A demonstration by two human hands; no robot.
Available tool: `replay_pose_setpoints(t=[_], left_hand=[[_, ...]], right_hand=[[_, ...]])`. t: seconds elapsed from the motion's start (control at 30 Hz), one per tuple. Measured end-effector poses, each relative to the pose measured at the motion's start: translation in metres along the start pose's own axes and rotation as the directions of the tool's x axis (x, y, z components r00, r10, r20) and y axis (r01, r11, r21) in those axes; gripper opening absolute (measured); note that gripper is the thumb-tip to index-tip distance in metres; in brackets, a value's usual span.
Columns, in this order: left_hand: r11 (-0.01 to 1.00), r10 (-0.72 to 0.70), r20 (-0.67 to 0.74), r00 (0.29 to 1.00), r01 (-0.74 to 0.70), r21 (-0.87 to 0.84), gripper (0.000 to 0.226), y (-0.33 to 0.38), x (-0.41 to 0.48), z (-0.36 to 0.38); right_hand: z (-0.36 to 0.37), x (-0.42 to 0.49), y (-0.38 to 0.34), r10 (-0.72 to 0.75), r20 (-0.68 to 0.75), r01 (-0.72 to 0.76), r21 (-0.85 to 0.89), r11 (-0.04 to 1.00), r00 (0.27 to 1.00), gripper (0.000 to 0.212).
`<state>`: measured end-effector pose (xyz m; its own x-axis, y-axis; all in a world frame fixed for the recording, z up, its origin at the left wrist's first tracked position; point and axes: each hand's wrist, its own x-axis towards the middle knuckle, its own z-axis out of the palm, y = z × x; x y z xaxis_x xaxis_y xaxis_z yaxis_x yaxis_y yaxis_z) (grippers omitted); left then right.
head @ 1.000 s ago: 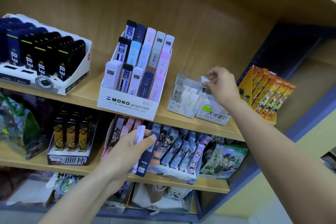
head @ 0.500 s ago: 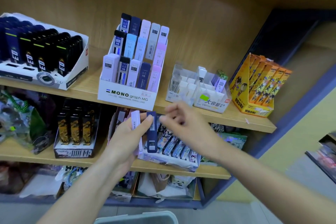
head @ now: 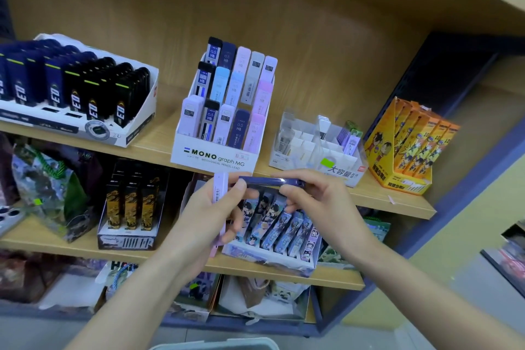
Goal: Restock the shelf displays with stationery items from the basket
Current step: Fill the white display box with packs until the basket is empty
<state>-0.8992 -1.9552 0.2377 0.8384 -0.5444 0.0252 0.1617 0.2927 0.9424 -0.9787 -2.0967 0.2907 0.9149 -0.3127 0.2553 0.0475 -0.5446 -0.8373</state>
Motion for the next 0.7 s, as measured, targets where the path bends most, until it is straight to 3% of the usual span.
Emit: replay_pose_setpoints(t=[0.13, 0.3, 0.43, 0.5, 0.57, 0.63, 0.7], left_hand=[[0.995, 0.005, 0.006, 1.000, -0.004, -0.105, 0.020, 0.008, -0.004, -0.006], [0.996, 0.087, -0.095, 0.992, -0.089, -0.020, 0.015, 0.012, -0.004, -0.016], [0.987, 0.162, -0.121, 0.979, -0.161, 0.019, 0.013, 0.020, -0.009, -0.024], [0.993, 0.120, -0.136, 0.983, -0.119, 0.019, 0.012, 0.023, -0.010, -0.029], [1.000, -0.020, -0.157, 0.987, 0.017, -0.018, 0.015, 0.023, 0.000, -0.038], [0.993, -0.115, -0.150, 0.982, 0.109, -0.052, 0.019, 0.023, 0.011, -0.049], [0.994, -0.106, -0.145, 0.984, 0.100, -0.045, 0.017, 0.025, 0.012, -0.055]], right_hand=[[0.001, 0.000, -0.011, -0.088, 0.031, 0.092, -0.178, 0.980, 0.996, 0.032], [0.007, 0.001, -0.028, -0.026, 0.024, 0.024, 0.077, 0.997, 0.999, 0.032], [0.015, 0.010, -0.043, -0.037, -0.056, 0.044, 0.122, 0.992, 0.998, 0.019], [0.013, 0.023, -0.048, -0.084, -0.154, 0.093, 0.051, 0.994, 0.985, 0.019], [0.009, 0.040, -0.049, -0.159, -0.257, 0.138, -0.097, 0.986, 0.953, 0.018], [0.009, 0.056, -0.049, -0.250, -0.283, 0.168, -0.283, 0.944, 0.926, 0.018], [0.013, 0.068, -0.048, -0.309, -0.250, 0.186, -0.415, 0.890, 0.918, 0.018]])
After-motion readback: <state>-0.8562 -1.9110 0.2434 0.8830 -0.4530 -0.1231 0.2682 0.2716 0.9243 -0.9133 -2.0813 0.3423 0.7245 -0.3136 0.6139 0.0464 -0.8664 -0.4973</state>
